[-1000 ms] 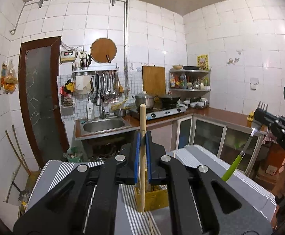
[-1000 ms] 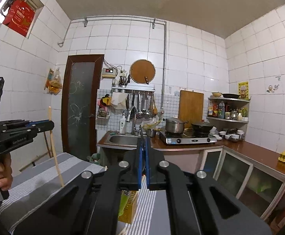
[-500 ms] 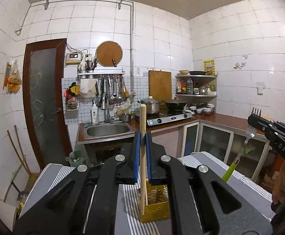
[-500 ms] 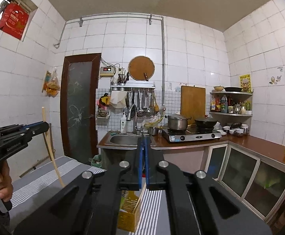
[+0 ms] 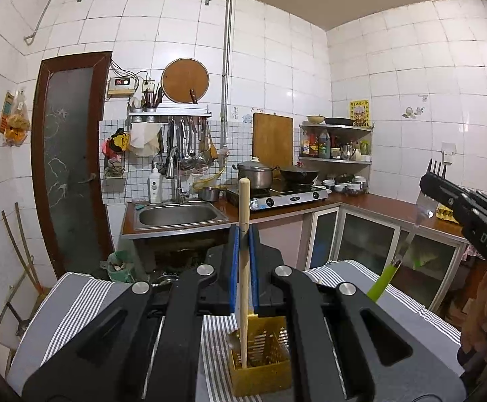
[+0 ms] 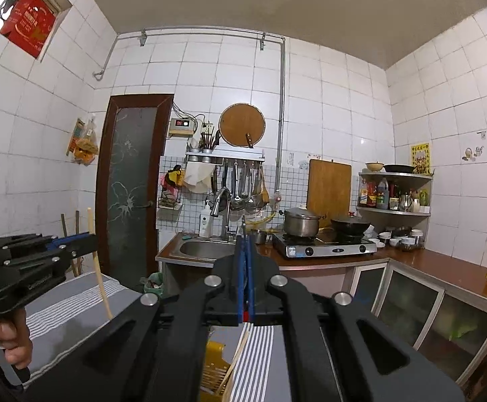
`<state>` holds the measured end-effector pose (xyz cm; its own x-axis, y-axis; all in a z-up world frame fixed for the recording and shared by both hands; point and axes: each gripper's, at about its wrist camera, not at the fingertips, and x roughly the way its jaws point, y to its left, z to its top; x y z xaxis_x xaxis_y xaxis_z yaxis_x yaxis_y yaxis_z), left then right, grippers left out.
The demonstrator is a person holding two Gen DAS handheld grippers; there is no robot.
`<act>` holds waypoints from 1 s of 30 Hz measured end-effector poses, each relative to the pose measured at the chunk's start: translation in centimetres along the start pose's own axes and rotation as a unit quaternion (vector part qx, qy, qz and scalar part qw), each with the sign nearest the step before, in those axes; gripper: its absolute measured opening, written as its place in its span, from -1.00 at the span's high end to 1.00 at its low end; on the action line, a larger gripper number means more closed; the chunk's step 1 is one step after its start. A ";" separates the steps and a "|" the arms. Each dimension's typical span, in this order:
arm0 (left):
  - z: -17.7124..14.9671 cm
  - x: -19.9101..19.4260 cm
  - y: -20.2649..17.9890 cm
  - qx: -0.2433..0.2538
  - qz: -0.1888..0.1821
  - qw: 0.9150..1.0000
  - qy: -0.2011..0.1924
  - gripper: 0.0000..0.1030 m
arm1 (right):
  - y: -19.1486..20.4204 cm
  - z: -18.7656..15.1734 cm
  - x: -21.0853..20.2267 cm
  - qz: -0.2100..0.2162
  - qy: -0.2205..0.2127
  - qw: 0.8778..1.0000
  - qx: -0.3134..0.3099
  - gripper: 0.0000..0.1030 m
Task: Organize utensils
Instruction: 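Carry the chopstick upright over the holder with the left tool while the right tool carries the fork, then lower the chopstick and fork into the holder and open both tools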
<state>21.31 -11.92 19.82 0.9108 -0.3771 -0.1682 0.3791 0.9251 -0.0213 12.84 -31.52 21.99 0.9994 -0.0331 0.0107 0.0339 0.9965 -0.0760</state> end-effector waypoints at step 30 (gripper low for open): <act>-4.5 7.6 -0.4 -0.013 -0.010 0.998 0.065 0.91 | -0.4 -8.5 8.9 0.000 0.084 0.996 0.004 0.97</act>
<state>27.35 -14.94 14.09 0.8735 -0.3880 -0.2941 0.3913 0.9189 -0.0503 21.81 -32.82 13.69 0.9867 -0.0442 -0.1561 0.0339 0.9971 -0.0681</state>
